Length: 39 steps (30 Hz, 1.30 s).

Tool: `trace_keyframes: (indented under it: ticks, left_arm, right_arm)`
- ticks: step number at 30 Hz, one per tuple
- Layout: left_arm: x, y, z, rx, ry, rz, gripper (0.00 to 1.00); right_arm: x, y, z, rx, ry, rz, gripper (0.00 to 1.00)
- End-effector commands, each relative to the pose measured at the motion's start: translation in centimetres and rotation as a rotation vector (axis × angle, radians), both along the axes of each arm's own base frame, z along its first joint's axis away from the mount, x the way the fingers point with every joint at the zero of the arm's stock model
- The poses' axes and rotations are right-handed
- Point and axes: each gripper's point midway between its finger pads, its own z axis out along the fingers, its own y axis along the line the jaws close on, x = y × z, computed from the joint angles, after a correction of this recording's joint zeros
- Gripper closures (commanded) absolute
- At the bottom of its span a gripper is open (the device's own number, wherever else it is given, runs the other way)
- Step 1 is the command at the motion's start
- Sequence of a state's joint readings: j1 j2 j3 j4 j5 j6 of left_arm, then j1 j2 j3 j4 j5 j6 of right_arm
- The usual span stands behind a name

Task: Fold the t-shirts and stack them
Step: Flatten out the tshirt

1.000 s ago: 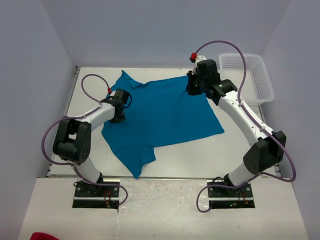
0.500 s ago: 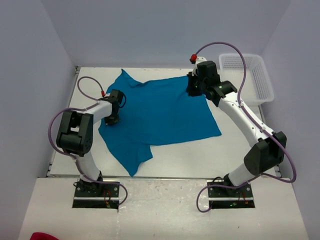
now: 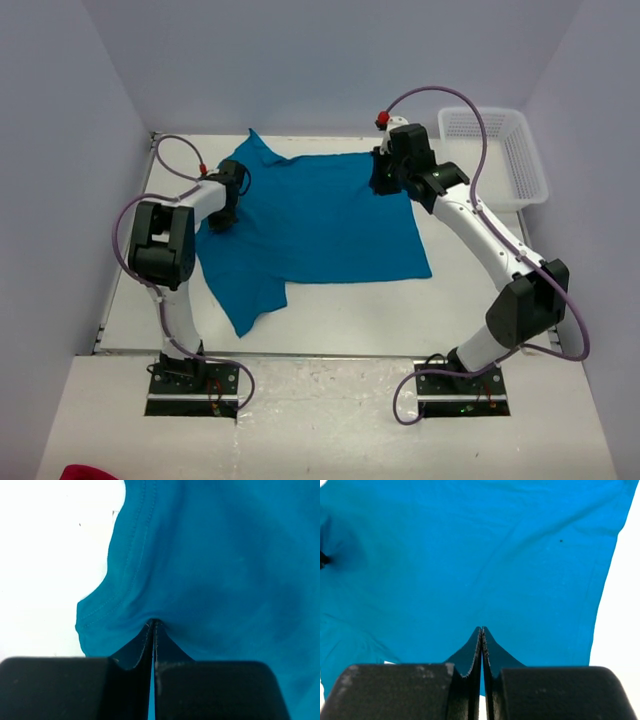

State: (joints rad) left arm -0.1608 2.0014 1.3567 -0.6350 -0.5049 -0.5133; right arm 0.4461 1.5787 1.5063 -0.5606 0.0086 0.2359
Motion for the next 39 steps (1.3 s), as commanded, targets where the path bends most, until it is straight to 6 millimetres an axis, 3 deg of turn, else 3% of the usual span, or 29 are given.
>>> trace_keyframes:
  ticks: [1, 7, 16, 22, 26, 30, 35, 39]
  left_arm:
    - [0.9, 1.4, 0.7, 0.032, -0.016, 0.047, 1.00]
    - [0.4, 2.3, 3.5, 0.062, -0.111, 0.107, 1.00]
    - [-1.8, 2.4, 11.4, 0.000, -0.338, 0.177, 1.00]
    - [-3.1, 0.0, 15.8, -0.169, -0.499, 0.111, 1.00]
    - [-4.0, -1.9, 18.2, -0.280, -0.596, 0.025, 1.00]
    - [-5.6, -3.7, 19.4, -0.391, -0.688, -0.051, 0.96]
    - [-7.1, -4.5, 18.6, -0.431, -0.693, -0.100, 0.94]
    - [-8.1, -5.1, 17.6, -0.450, -0.658, -0.144, 0.93]
  right_arm:
    - [0.6, 0.4, -0.5, -0.004, 0.005, -0.005, 1.00]
    - [1.0, 0.9, -0.9, 0.002, 0.015, 0.003, 1.00]
    - [1.0, 1.4, -0.9, -0.017, 0.016, -0.001, 1.00]
    - [0.7, 1.8, -0.1, -0.015, 0.001, -0.011, 1.00]
    - [-0.2, 3.6, 0.4, -0.014, -0.015, 0.005, 1.00]
    - [-0.7, 5.5, 0.5, -0.029, -0.026, 0.018, 1.00]
    - [-0.8, 6.6, 0.1, -0.083, -0.013, 0.011, 1.00]
    - [-0.6, 6.2, 0.2, -0.098, -0.023, -0.028, 1.00]
